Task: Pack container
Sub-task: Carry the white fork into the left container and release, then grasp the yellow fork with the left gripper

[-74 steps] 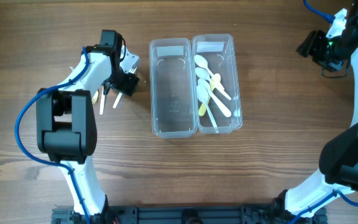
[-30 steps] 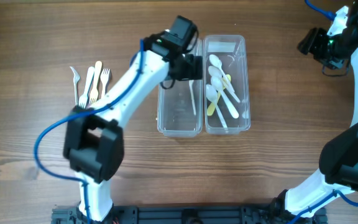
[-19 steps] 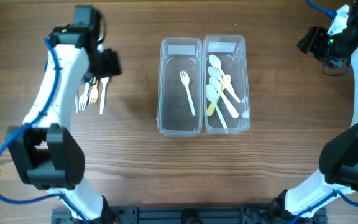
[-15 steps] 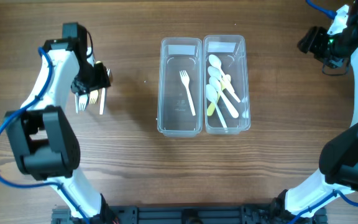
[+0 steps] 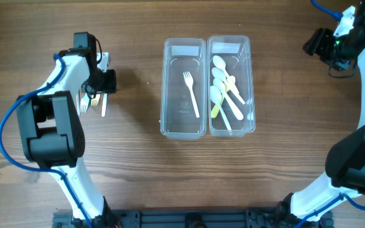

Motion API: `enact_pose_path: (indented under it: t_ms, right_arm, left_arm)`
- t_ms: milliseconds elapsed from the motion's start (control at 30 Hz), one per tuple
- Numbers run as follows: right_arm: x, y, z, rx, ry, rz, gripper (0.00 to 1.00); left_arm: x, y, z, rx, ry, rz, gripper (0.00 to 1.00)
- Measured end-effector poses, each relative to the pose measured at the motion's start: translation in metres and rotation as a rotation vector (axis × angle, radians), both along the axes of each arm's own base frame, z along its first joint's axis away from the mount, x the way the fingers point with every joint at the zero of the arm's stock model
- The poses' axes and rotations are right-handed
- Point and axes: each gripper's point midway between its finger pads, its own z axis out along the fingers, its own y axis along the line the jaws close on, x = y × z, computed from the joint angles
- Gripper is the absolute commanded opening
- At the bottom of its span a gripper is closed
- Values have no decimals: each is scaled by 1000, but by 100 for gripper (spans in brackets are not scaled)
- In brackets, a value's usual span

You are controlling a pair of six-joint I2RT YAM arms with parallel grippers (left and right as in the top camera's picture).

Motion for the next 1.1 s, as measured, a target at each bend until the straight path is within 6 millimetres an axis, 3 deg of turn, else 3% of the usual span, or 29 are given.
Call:
enact_pose_path:
  t_ms: [33,67,267,367,433,533,567,600,700,767,833,867,967,1000,1100]
  right_arm:
    - [0,0,0,0,1,0,67]
    - [0,0,0,0,1,0,67]
    - [0,0,0,0,-1,0,67]
    - [1,0,0,-1,-3,0,67]
    - [0,0,0,-1,-2,0,67]
    - [1,0,0,-1,-3,0,67]
    - [1,0,0,-1,-3,0,67]
    - [0,0,0,-1,-2,0,67]
    - [0,0,0,0,1,0,67]
    - [0,0,0,0,1,0,67]
    - [0,0,0,0,1,0,67]
    - [0,0,0,0,1,0,67]
    - [0,0,0,0,1,0,67]
    - [0,0,0,0,1,0,67]
    - [0,0,0,0,1,0,67]
  left_arm:
    - [0,0,0,2,-2,-8,6]
    - [1,0,-1,2,-4,-12,4]
    - [0,0,-1,3,0,-22,4]
    - [-15,-3,1,-10,67,-25,4]
    - [-18,-11,14,-14,101,-43,4]
    - [3,-44,67,-28,27,-112,4]
    - [13,-63,91,-41,-35,-144,4]
    - [24,-92,126,-70,-128,-187,4]
    - [23,-171,186,-154,-298,-294,4]
    - [4,-230,194,-204,-310,-358,5]
    - [-9,-263,180,-232,-261,-348,15]
    - [-14,-274,166,-237,-223,-331,35]
    - [-20,-287,120,-214,-113,-292,78]
    - [-20,-286,112,-206,-94,-276,84]
    - [-17,-275,114,-201,-87,-238,85]
